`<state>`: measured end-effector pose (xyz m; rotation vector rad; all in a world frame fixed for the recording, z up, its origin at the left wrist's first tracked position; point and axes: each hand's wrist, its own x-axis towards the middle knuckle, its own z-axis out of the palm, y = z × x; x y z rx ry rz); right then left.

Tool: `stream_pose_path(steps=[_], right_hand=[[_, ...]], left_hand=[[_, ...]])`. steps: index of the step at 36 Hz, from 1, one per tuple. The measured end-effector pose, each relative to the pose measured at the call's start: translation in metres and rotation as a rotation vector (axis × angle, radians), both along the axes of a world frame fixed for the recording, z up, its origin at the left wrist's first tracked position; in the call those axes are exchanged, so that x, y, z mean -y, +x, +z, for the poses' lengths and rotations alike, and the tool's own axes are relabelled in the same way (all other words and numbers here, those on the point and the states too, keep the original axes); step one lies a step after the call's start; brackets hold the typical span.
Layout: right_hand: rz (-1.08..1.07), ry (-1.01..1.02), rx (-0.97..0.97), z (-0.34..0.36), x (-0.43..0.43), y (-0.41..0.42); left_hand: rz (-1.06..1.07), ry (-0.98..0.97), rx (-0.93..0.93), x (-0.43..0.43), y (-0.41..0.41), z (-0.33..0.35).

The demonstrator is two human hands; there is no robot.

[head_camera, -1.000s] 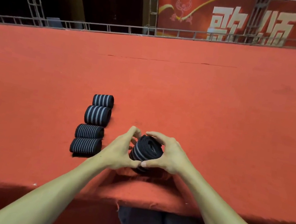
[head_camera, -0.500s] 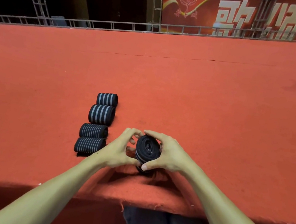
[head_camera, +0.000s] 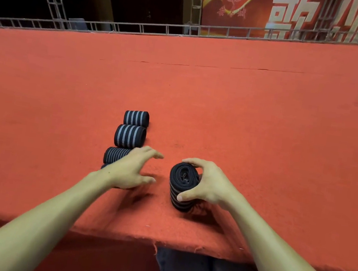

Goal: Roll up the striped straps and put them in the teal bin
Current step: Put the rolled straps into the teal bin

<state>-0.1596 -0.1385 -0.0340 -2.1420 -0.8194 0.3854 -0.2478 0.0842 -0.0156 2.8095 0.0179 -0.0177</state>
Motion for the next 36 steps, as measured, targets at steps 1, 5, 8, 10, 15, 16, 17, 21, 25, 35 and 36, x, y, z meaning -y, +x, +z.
stream_pose_path(steps=[1,5,8,10,15,16,17,21,25,35,36], right_hand=[[-0.001,-0.001,-0.001,0.000,0.001,0.000],[-0.008,-0.008,-0.027,0.000,0.001,-0.001],[-0.006,-0.016,-0.032,0.002,0.000,-0.001],[0.001,-0.031,-0.019,0.006,0.000,-0.002],[-0.004,-0.046,0.016,0.010,0.002,-0.006],[-0.008,-0.042,0.019,0.010,0.002,-0.006],[-0.013,-0.038,0.022,0.009,0.002,-0.006],[-0.036,-0.015,0.037,0.007,0.007,-0.005],[-0.062,-0.006,0.077,0.009,0.017,-0.003],[-0.285,0.053,0.159,0.018,0.107,0.002],[-0.330,0.062,0.161,0.018,0.122,0.003]], left_hand=[[0.014,0.040,0.011,-0.008,-0.002,0.000],[0.115,0.056,-0.061,-0.037,-0.014,-0.010],[0.140,0.066,-0.043,-0.043,-0.023,-0.017],[0.162,0.072,-0.050,-0.046,-0.025,-0.019],[0.145,0.142,-0.105,-0.046,-0.022,-0.017],[0.151,0.162,-0.122,-0.045,-0.020,-0.016],[0.153,0.183,-0.131,-0.045,-0.018,-0.016],[0.134,0.263,-0.160,-0.037,-0.011,-0.013],[0.112,0.231,-0.080,-0.022,-0.005,-0.008],[-0.044,-0.268,0.177,0.120,0.031,0.031],[-0.087,-0.304,0.172,0.137,0.036,0.033]])
